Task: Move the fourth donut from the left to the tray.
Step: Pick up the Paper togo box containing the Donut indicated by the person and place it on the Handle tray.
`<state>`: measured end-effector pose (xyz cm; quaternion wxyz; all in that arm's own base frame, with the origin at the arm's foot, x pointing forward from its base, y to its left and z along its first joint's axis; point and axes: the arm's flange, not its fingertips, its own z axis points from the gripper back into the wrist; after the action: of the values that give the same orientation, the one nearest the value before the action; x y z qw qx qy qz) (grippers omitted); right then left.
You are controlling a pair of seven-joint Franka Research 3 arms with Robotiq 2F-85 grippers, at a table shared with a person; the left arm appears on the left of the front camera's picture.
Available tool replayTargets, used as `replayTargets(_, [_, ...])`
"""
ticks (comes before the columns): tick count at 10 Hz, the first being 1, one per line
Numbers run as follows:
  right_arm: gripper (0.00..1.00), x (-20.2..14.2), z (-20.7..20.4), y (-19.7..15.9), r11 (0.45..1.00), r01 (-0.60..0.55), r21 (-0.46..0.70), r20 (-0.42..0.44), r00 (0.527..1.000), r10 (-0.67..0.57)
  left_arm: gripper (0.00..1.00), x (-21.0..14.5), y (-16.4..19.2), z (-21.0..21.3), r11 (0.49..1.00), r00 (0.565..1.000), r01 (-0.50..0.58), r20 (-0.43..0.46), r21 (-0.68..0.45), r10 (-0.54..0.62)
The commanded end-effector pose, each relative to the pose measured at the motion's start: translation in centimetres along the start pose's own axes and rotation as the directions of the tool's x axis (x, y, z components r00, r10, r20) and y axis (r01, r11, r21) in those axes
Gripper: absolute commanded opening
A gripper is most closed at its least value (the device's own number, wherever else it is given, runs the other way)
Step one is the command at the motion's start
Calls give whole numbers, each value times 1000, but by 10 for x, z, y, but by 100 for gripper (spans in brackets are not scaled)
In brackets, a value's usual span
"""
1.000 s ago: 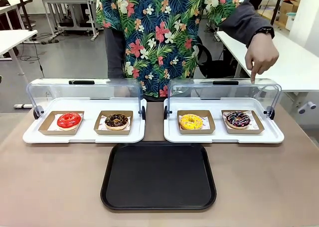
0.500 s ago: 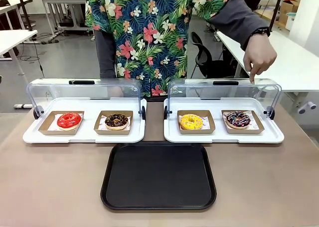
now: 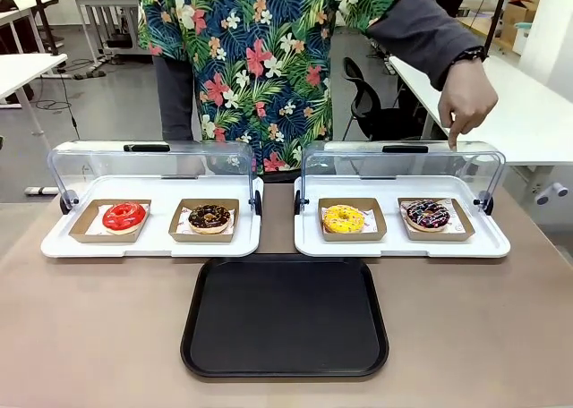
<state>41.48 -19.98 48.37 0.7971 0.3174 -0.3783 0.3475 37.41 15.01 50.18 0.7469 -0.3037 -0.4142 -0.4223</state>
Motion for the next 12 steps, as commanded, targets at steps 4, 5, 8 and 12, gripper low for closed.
replayTargets(4, [100,12,-11,10,998,-57,-26,-80,995,55,100,4,1,2,1000,1000,-11,8,-5,11])
replayTargets(5, [100,22,-25,18,993,-112,-41,-141,984,105,100,4,1,2,1000,1000,-11,8,-5,11])
replayTargets(8, [100,45,-79,40,936,-351,-40,-364,877,314,100,4,1,2,1000,1000,-11,8,-5,11])
replayTargets(12, [100,34,-167,56,815,-578,39,-615,629,475,100,4,1,2,1000,1000,-11,8,-5,11])
